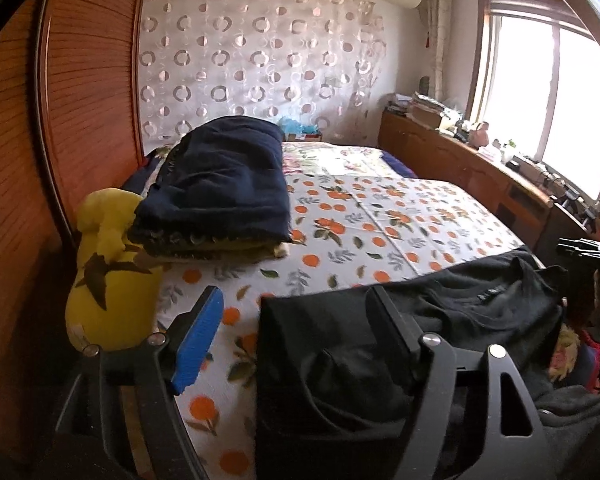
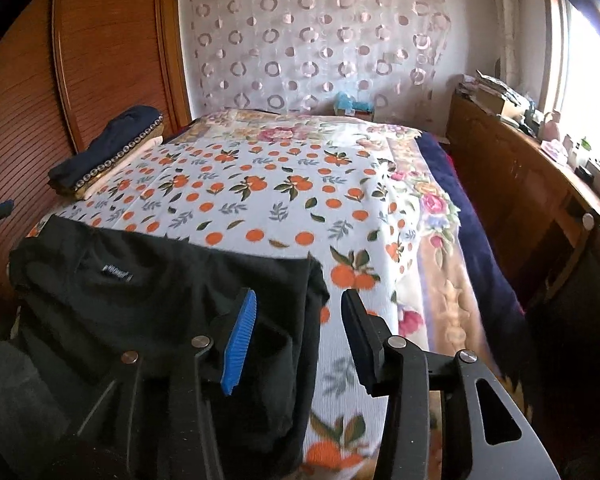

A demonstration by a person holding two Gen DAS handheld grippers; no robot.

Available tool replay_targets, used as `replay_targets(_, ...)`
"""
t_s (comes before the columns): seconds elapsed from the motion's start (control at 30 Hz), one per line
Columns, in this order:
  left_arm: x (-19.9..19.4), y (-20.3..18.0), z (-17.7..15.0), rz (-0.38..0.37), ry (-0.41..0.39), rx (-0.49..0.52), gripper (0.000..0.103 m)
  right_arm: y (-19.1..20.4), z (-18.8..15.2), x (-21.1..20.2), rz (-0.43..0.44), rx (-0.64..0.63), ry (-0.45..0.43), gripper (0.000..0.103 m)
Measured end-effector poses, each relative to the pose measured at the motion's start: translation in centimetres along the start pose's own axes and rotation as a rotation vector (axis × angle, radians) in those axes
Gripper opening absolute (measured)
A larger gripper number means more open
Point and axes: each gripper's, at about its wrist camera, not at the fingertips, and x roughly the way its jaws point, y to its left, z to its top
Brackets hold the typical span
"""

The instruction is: Fold small clothes

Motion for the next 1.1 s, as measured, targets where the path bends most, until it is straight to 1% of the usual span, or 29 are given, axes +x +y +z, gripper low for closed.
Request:
replay_targets(0.13, 2.4, 0.6, 0.9, 0.007, 0.029, 0.018, 0.074, -0.2, -0.1, 2.6, 0.02, -0.008, 0.02, 0.048)
replay_targets(0.23, 4.3, 0.9, 1.0, 0.011, 0.06, 0.034, 0.074, -0.6, -0.1, 5.1, 0.05, 0.006, 0.065, 0.049)
replay_targets(0.37, 6.6, 1.3, 0.7, 0.011, 0.122, 0.046, 0.074, -1.4, 0.2, 7.4, 0.057, 0.012, 0.114, 0.049)
replay_targets(0.4, 7.2, 1.4, 0.6, 0.01, 0.148, 0.05, 0.074, -1.6, 0.5, 8.0, 0.054, 0.011, 0.123, 0.049)
replay_targets(0.47, 8.1, 1.6, 0.3, 0.003, 0.189, 0.054, 0.074, -1.9, 0.9, 8.8, 0.051, 0.01, 0.139, 0.052)
replay_targets(0.5, 8.5, 1.6, 0.2, 0.008, 0.206, 0.059, 0.074, -2.1, 0.9, 9.1, 0.05, 0.011, 0.143, 0.052)
replay_targets(0.6, 9.3, 1.5, -0.3, 0.012, 0.243, 0.075, 0.074, -2.0, 1.3, 9.4, 0.059, 0.012, 0.142, 0.054)
replay_targets(0.63, 9.5, 1.5, -0.4, 0.005, 0.255, 0.077, 0.074, -1.9, 1.4, 9.4, 0.056, 0.011, 0.14, 0.056)
replay_targets(0.73, 10.0, 1.4, -0.7, 0.0, 0.283, 0.084, 0.074, -2.1, 1.4, 9.8, 0.055, 0.015, 0.136, 0.058)
replay_targets(0.83, 10.3, 1.4, -0.9, -0.009, 0.292, 0.077, 0.074, -2.0, 1.2, 10.1, 0.053, 0.008, 0.137, 0.059)
replay_targets(0.87, 10.3, 1.4, -0.9, -0.013, 0.294, 0.075, 0.073, -1.9, 1.1, 10.2, 0.052, 0.006, 0.138, 0.059)
replay_targets(0.9, 10.3, 1.3, -0.9, -0.028, 0.294, 0.074, 0.066, -2.1, 1.1, 10.6, 0.051, 0.004, 0.139, 0.059)
replay_targets(1.0, 10.1, 0.8, -1.0, -0.054, 0.295, 0.084, 0.053, -2.0, 1.1, 10.6, 0.046, -0.001, 0.143, 0.06)
replay_targets(1.03, 10.0, 0.7, -0.9, -0.06, 0.296, 0.085, 0.05, -1.9, 1.1, 10.7, 0.049, -0.004, 0.146, 0.06)
replay_targets(1.1, 9.9, 0.5, -1.0, -0.081, 0.297, 0.089, 0.037, -1.8, 1.2, 10.7, 0.067, -0.012, 0.15, 0.06)
